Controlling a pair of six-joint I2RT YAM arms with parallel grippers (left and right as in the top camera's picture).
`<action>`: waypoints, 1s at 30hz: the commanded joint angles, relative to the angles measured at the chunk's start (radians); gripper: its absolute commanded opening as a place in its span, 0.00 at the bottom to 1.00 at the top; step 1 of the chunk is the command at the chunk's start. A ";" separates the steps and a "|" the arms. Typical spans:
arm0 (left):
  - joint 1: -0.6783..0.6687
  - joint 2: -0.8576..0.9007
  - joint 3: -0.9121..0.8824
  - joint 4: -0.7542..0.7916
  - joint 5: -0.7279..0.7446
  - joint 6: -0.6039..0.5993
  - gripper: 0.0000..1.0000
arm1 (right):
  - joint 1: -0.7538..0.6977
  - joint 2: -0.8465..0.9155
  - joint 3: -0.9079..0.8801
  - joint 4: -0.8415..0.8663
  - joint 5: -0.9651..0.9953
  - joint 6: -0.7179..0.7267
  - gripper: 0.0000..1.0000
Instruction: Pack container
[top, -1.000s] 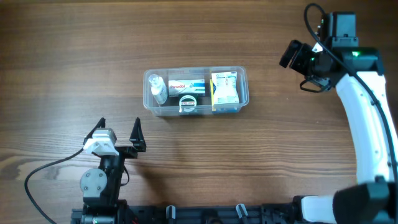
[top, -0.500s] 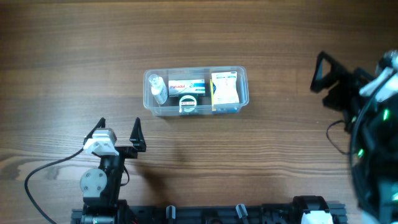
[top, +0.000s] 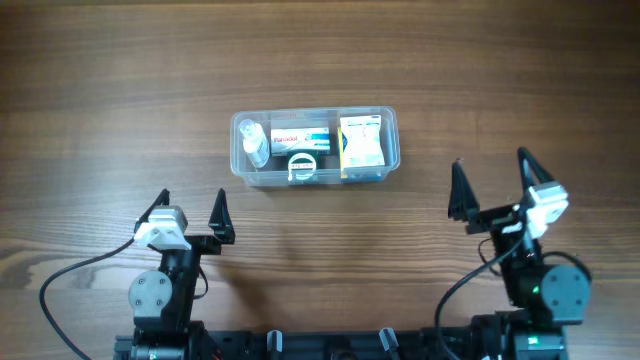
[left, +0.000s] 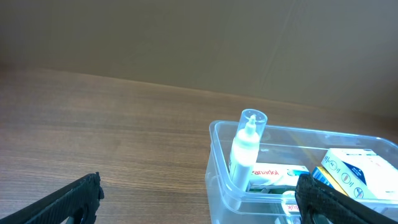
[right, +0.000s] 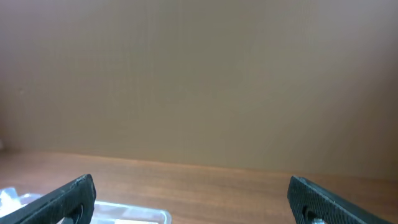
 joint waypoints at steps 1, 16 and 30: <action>0.006 -0.011 -0.004 -0.005 0.008 -0.002 1.00 | 0.004 -0.081 -0.097 0.045 -0.031 -0.010 1.00; 0.006 -0.011 -0.004 -0.005 0.008 -0.002 1.00 | 0.004 -0.249 -0.191 -0.135 0.053 -0.010 1.00; 0.006 -0.011 -0.004 -0.005 0.008 -0.002 1.00 | 0.004 -0.248 -0.191 -0.238 0.087 -0.019 1.00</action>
